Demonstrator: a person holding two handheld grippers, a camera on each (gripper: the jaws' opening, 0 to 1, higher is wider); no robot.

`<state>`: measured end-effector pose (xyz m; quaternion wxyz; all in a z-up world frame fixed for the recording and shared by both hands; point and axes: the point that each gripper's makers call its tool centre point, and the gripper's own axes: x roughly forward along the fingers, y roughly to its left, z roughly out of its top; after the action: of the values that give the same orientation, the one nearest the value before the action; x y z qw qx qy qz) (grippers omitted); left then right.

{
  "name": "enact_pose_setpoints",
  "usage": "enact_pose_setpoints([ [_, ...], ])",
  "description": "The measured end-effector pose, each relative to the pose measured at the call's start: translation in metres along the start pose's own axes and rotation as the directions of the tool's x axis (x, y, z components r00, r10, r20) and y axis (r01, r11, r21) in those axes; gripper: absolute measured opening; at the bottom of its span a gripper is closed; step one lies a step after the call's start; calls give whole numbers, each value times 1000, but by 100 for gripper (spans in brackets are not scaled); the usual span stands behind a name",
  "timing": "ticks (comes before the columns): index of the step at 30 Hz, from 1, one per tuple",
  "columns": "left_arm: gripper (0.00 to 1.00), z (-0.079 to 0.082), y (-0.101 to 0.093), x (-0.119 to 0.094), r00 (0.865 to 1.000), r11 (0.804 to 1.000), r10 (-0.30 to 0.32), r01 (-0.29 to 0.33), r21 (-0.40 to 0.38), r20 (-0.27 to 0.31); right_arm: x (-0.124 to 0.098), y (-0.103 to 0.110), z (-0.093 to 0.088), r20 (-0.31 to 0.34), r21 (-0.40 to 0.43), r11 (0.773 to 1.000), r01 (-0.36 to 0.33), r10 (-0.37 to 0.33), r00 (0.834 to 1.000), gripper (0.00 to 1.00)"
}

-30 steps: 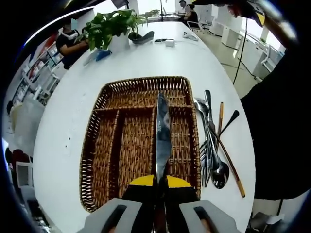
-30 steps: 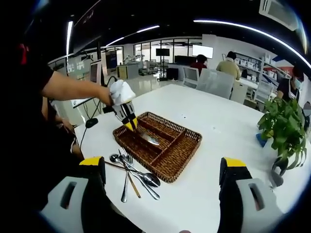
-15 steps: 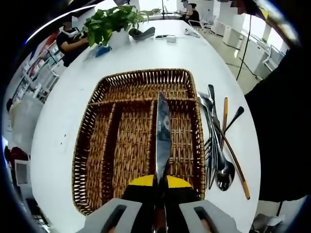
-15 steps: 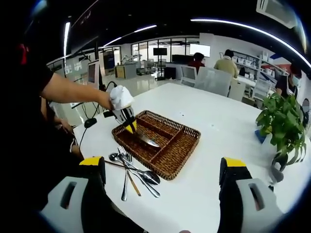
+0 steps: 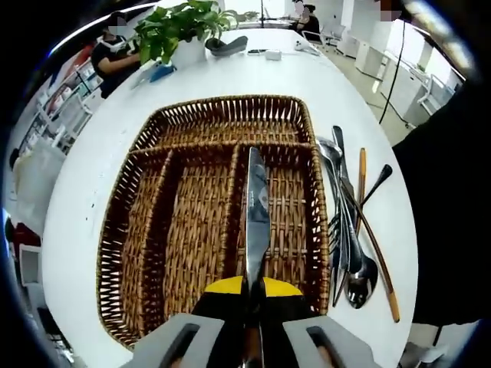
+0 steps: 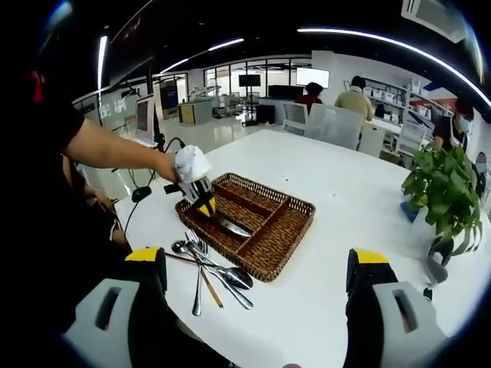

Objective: Arrange the knives, forks, and spoons in their matching storage slots by inserting each utensil handle-first until every utensil is classified and aligned in the correct compartment

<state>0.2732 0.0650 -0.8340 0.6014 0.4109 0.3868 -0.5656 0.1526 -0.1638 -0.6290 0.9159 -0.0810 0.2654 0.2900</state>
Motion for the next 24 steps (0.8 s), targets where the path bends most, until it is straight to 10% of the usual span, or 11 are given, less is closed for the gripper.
enact_pose_setpoints([
  [24,4,-12,3,21,1000,1000,6,-6,-8,-13,0,6,-5,-23,5,1000,0,0,1000,99],
])
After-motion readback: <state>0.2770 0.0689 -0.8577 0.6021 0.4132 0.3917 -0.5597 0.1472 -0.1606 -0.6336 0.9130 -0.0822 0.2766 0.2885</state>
